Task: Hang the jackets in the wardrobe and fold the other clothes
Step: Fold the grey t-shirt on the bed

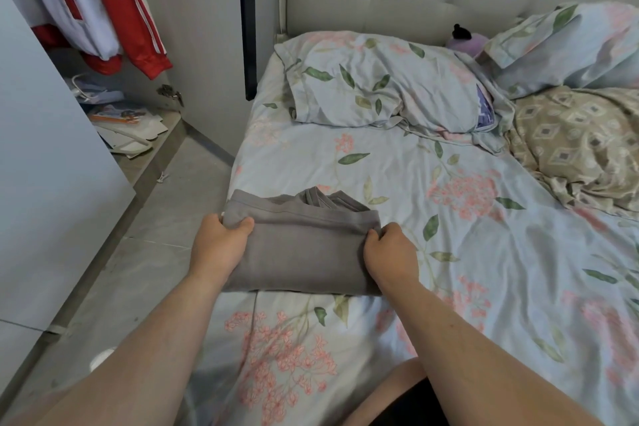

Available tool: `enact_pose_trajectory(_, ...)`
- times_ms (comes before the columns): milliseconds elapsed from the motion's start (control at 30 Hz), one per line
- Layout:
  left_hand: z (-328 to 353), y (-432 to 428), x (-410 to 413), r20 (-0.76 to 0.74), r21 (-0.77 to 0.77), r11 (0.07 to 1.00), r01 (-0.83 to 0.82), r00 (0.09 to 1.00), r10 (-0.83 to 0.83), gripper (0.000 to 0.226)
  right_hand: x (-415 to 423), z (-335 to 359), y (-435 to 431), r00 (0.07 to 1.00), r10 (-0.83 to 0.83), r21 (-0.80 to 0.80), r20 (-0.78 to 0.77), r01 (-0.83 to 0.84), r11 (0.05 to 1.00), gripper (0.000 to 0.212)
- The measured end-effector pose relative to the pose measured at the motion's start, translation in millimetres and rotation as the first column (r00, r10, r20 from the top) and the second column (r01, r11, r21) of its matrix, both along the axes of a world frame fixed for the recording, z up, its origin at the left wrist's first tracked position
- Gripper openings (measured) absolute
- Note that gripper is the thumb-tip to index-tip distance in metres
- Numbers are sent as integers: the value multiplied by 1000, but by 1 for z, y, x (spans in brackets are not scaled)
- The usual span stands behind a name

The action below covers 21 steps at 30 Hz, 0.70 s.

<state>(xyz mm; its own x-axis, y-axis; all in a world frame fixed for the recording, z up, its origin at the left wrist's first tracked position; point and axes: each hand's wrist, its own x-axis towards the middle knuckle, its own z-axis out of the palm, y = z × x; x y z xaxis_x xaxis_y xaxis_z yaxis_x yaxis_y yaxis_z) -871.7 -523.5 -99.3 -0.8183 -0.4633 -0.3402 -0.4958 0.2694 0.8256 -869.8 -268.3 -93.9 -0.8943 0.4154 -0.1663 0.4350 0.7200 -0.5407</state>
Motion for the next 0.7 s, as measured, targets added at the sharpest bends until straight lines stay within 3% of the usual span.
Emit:
enact_pose_trajectory(67, 6, 3, 4, -160, -469, 883, 17, 982, -104, 47, 4, 1, -8, 978, 123, 217, -170, -84, 973, 27)
enact_pose_trajectory(100, 10, 7, 5, -313, -624, 781, 19, 910, -272, 44, 6, 1, -14, 939, 248, 323, -239, -164, 932, 30)
enact_pose_trajectory(167, 17, 18, 8, -456, -737, 666, 114, 644, -614, 31, 8, 0, -29, 808, 500, 452, -312, -336, 826, 31)
enact_pose_trajectory(233, 15, 27, 12, -423, -753, 594, 283, 484, -766, 29, 8, -6, -40, 704, 639, 500, -310, -450, 740, 34)
enact_pose_trajectory(267, 11, 29, 13, -357, -749, 549, 369, 473, -805, 31, 7, -9, -41, 691, 659, 497, -296, -478, 724, 35)
enact_pose_trajectory(367, -4, 27, 13, -11, -726, 390, 567, 557, -831, 48, -2, -15, -37, 738, 651, 454, -178, -525, 719, 40)
enact_pose_trajectory(467, -16, 24, 3, 227, -754, 280, 594, 636, -738, 76, -11, -21, -33, 808, 587, 408, 60, -556, 724, 60)
enact_pose_trajectory(567, -26, 26, -8, 284, -711, 312, 630, 664, -692, 89, -18, -31, -32, 831, 535, 382, 152, -548, 744, 72)
enact_pose_trajectory(700, -35, 25, -16, 281, -678, 349, 647, 666, -691, 90, -28, -39, -30, 827, 522, 327, 208, -562, 760, 77)
